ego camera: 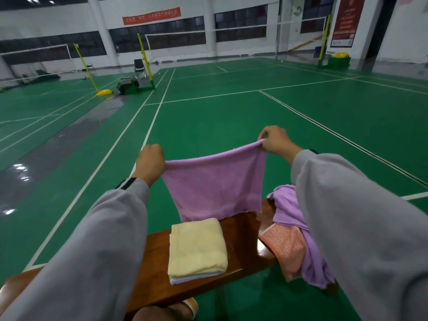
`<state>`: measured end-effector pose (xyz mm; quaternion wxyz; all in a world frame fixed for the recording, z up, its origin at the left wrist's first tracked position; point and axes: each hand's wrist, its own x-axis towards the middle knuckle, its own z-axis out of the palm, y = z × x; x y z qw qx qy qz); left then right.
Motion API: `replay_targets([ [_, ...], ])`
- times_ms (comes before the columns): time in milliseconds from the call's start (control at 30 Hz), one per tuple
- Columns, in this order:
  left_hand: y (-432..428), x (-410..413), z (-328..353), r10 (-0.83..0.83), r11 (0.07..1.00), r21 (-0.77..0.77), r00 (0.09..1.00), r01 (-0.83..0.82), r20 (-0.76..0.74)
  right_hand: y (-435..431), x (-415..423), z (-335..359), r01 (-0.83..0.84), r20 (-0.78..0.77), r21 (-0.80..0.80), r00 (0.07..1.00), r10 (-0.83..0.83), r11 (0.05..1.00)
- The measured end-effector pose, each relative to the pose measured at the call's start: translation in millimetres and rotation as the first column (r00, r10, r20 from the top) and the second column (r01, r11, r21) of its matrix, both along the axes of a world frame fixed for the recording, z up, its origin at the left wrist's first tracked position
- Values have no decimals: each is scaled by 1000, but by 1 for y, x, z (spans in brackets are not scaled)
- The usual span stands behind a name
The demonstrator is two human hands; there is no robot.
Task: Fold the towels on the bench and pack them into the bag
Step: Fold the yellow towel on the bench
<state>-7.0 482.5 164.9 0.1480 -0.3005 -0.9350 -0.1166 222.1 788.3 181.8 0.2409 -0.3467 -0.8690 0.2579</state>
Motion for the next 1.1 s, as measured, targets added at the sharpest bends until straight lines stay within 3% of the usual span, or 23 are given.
replay_targets([
  [267,8,3,12,-13,997,80,997,20,-83,-1,-4,3,100,-89,-24,991,-102,995],
  [367,6,-4,14,-89,984,159,996,84,22,4,-2,5,151,-146,-32,977,-154,988],
  [467,4,-2,19,-113,940,337,979,50,169,6,1,7,156,-167,-32,973,-159,987],
  [533,4,1,20,-159,856,515,925,-45,345,9,2,8,173,-197,-62,963,-182,983],
  [600,3,6,22,-373,688,710,767,-149,522,13,1,8,211,-237,-146,941,-241,966],
  [667,1,11,23,-586,518,822,602,-236,542,17,-3,8,201,-317,-324,898,-306,924],
  [733,2,14,23,-646,428,853,559,-299,520,20,-7,5,58,-424,-555,838,-342,830],
  [800,5,16,21,-644,389,853,560,-348,522,21,-10,2,-65,-480,-677,794,-373,733],
  [867,10,17,18,-615,361,854,592,-376,521,20,-12,-2,-86,-499,-710,762,-413,699],
  [933,14,16,15,-574,339,857,637,-388,515,20,-15,-7,-35,-502,-687,745,-439,726],
  [1100,11,7,12,-502,376,869,717,-322,483,17,-15,-8,23,-430,-587,838,-335,809],
])
